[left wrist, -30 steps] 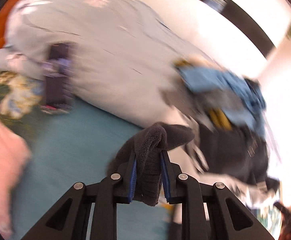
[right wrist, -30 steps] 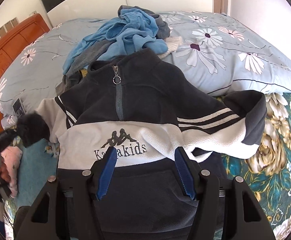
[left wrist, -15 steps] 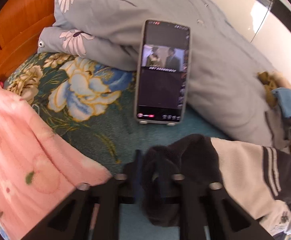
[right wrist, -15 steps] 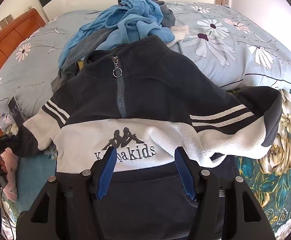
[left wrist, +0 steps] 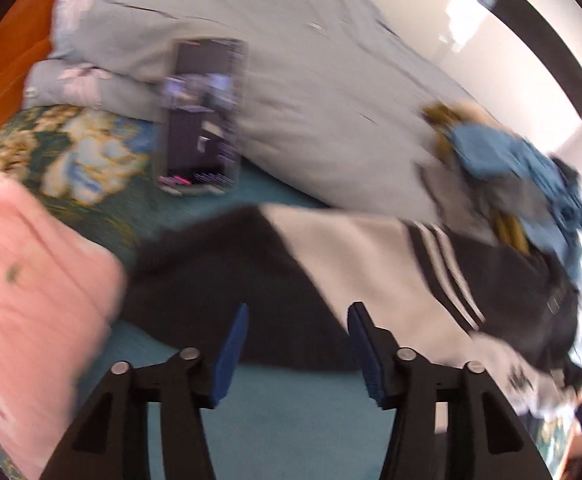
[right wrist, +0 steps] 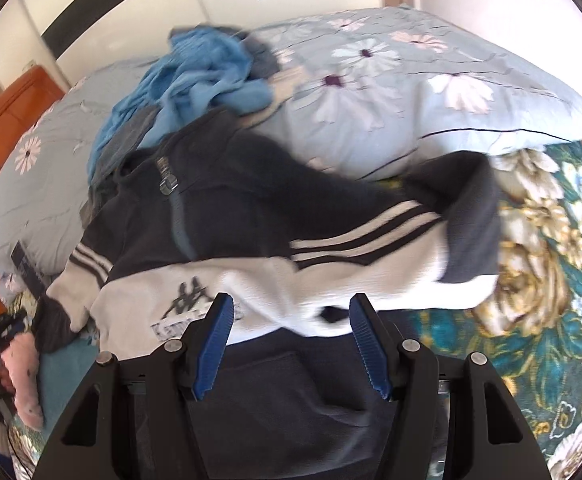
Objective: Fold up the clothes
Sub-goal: 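Spread the jacket flat on the bed with both tools, releasing the hem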
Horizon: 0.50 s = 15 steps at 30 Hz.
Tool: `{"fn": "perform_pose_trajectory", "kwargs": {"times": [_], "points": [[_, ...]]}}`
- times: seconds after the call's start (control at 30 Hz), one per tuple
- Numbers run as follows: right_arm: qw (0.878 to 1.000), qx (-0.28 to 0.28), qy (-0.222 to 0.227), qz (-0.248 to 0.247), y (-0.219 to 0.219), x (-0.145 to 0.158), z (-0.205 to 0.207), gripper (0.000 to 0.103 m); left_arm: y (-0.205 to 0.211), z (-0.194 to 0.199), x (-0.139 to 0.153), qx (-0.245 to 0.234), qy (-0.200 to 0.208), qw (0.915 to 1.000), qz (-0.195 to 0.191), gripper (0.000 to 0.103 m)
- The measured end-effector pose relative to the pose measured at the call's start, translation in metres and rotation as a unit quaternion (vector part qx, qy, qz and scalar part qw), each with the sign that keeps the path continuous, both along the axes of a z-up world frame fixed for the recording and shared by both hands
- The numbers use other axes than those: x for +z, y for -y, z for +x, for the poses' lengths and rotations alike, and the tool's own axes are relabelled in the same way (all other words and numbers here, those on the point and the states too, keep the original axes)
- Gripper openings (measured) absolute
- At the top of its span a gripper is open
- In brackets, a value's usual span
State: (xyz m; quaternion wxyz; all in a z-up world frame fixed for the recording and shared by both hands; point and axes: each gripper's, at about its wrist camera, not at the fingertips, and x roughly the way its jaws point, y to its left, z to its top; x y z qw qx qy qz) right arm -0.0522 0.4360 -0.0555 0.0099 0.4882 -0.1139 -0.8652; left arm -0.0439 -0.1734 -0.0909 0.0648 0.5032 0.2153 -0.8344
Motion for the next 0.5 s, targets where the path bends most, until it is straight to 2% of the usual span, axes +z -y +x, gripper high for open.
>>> {"fn": "perform_pose_trajectory", "kwargs": {"times": [0.13, 0.23, 0.3, 0.37, 0.4, 0.5], "points": [[0.997, -0.075, -0.009, -0.002, -0.062, 0.005, 0.008, 0.062, -0.093, 0.007, -0.005, -0.103, 0.005, 0.9946, 0.008, 0.062], [0.995, -0.101, -0.021, -0.016, -0.094, 0.009, -0.007, 0.062, -0.162, 0.011, -0.015, -0.183, 0.026, 0.9828, -0.004, 0.063], [0.995, -0.096, -0.022, -0.018, -0.108, 0.012, -0.029, 0.062, -0.201, 0.014, -0.021, -0.228, 0.041, 0.9728, -0.014, 0.063], [0.998, -0.066, -0.017, -0.003, -0.109, 0.015, -0.059, 0.062, -0.234, 0.018, -0.025, -0.266, 0.053, 0.9622, -0.022, 0.063], [0.999, -0.043, -0.009, 0.007, -0.107, 0.014, -0.075, 0.062, -0.240, 0.019, -0.027, -0.273, 0.056, 0.9599, -0.026, 0.063], [0.997, 0.034, 0.046, 0.052, -0.092, -0.003, -0.120, 0.062, -0.258, 0.021, -0.030, -0.293, 0.067, 0.9529, -0.039, 0.063]]}}
